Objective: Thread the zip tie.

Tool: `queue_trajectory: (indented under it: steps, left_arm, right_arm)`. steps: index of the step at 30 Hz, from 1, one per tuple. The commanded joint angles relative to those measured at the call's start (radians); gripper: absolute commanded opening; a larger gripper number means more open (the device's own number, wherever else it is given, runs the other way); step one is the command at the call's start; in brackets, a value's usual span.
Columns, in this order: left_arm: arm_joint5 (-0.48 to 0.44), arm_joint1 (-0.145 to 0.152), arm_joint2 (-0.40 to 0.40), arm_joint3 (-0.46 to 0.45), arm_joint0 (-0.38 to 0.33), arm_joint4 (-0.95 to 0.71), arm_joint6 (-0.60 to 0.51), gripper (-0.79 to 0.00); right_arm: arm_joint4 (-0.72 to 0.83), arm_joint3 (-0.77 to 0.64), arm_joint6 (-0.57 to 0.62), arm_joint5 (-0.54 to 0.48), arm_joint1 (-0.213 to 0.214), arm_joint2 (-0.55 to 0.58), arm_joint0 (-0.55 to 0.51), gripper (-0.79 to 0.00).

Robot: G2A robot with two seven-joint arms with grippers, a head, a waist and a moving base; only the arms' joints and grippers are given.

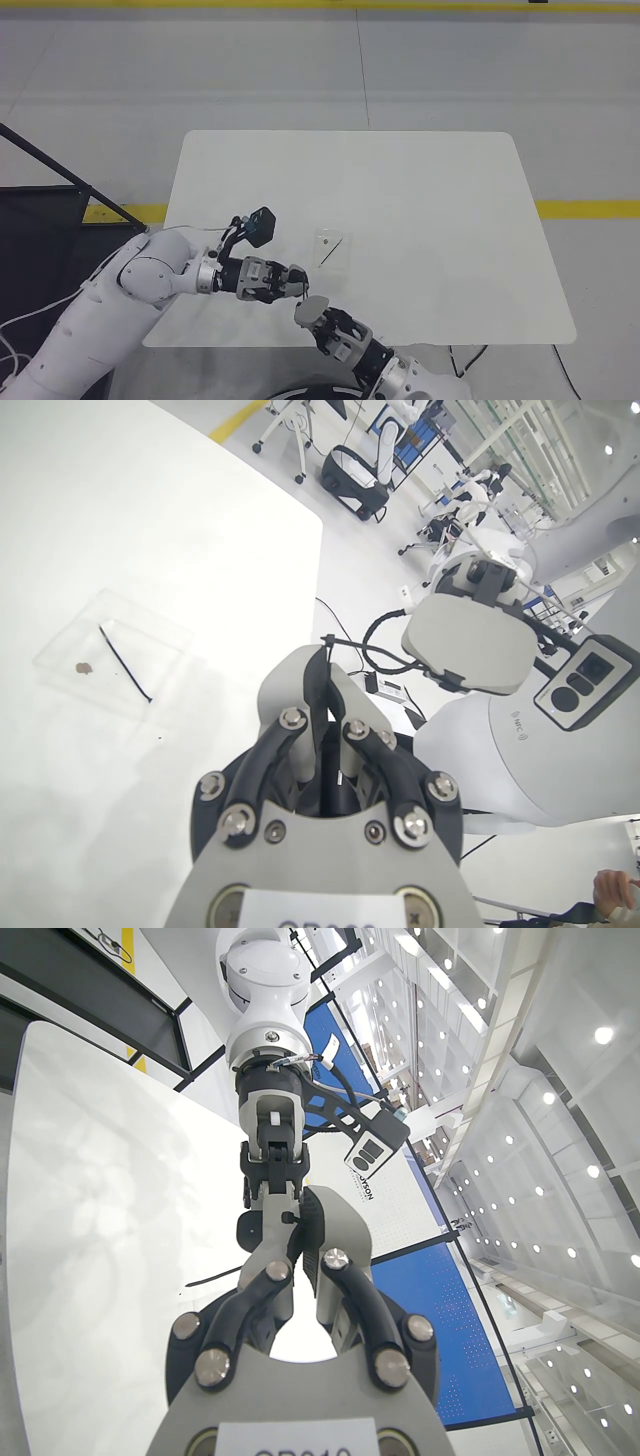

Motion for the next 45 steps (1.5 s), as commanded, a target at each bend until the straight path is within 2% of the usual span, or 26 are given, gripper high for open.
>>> queue_trajectory:
  steps: [1, 28, 34, 45]
  left_arm:
    - [-0.006, 0.001, -0.008, -0.010, 0.011, 0.022, 0.016, -0.785]
    - [-0.028, 0.005, -0.108, -0.146, 0.153, 0.342, 0.254, -0.785]
    - [0.028, 0.005, -0.130, -0.197, 0.194, 0.457, 0.298, -0.785]
    - [0.023, 0.005, -0.148, -0.217, 0.222, 0.498, 0.336, -0.785]
  right_arm:
    - [-0.001, -0.001, 0.004, -0.001, 0.001, -0.001, 0.001, -0.785]
    - [0.003, 0.001, 0.045, -0.013, 0.007, -0.020, 0.016, -0.785]
    - [0.023, 0.001, 0.059, 0.012, 0.007, -0.019, 0.014, -0.785]
    - [0.060, -0.003, 0.100, 0.024, 0.006, -0.009, 0.012, -0.785]
